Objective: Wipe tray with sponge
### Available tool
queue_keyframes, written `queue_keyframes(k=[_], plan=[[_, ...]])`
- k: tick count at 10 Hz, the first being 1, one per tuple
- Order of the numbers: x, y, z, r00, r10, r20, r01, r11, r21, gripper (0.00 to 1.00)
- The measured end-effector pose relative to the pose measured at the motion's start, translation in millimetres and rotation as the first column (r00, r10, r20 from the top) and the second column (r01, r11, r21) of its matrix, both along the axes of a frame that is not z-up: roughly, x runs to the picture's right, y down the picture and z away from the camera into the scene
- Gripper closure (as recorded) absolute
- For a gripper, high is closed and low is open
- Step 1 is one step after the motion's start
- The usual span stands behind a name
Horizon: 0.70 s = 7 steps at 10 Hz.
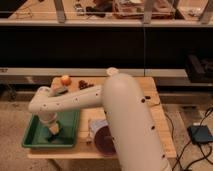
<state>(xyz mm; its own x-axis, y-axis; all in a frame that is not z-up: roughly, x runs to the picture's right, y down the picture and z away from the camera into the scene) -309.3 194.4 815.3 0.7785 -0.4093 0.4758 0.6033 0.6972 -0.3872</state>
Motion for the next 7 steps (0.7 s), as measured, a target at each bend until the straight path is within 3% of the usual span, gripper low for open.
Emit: queue_keyframes(k=[2,7], plan=[[22.9,-12.5,3.6,0.998,0.064,-0.016,-0.064,0.9979,0.011,1.00],[45.2,-66.0,51.1,0.994,0.099,-0.048,-0.100,0.9950,-0.011,1.00]])
